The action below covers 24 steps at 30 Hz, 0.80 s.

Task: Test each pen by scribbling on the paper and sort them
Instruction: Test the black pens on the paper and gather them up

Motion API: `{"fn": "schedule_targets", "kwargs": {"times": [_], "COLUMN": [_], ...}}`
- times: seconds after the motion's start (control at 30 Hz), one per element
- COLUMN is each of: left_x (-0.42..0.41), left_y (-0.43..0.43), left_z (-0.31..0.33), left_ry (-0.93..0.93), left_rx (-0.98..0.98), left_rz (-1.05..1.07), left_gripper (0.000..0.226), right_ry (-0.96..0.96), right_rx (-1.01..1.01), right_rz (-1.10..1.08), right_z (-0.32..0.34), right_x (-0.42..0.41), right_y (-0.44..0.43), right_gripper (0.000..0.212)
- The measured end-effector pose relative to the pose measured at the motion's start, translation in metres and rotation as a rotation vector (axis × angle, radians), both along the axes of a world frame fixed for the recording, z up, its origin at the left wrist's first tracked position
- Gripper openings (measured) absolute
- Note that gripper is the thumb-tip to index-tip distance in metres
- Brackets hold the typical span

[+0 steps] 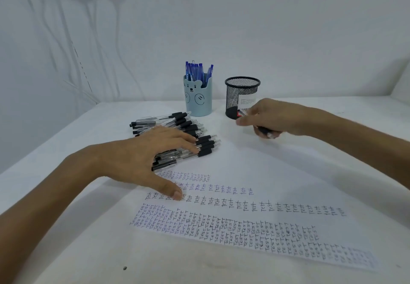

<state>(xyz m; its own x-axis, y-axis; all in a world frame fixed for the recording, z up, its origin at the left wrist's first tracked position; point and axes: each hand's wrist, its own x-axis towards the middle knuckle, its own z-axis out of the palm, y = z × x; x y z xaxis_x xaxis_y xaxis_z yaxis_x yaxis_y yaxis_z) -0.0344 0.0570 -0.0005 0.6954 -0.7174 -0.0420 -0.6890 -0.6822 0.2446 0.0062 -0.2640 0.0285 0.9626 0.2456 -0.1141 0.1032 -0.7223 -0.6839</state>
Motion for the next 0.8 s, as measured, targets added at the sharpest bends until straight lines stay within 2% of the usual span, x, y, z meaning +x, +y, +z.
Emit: {"fn": "schedule_targets", "kwargs": {"times": [0.07, 0.17, 0.3, 0.43, 0.57, 0.8], "left_x": [0.001, 0.003, 0.004, 0.004, 0.006, 0.007], "left_y": [0.001, 0.001, 0.003, 0.003, 0.004, 0.004], "left_z": [0.000, -0.001, -0.002, -0.002, -0.003, -0.003], "left_ry": [0.017, 0.022, 0.019, 0.014, 0.017, 0.008], "left_rx": [-0.012, -0.013, -0.013, -0.008, -0.006, -0.009], "left_rz": [-0.013, -0.016, -0.021, -0.031, -0.021, -0.031], "left_gripper": [0.091, 0.091, 0.091, 0.089, 0.092, 0.092], "right_ry": [-0.080, -0.202, -0.320, -0.384, -0.391, -0.387], "right_rx": [-0.156, -0.338, -0.449, -0.476, -0.518, -0.552], "right_rz": [-0.081, -0.174, -0.239, -0.302, -0.237, -0.240], "right_z": [0.003, 0.007, 0.005, -0.007, -0.018, -0.027], "right_x": [0.013, 0.026, 0.046, 0.066, 0.071, 0.071], "right_y": [-0.015, -0.031, -0.051, -0.066, -0.069, -0.063], "right_gripper": [0.053, 0.048, 0.043, 0.039, 0.029, 0.030]}}
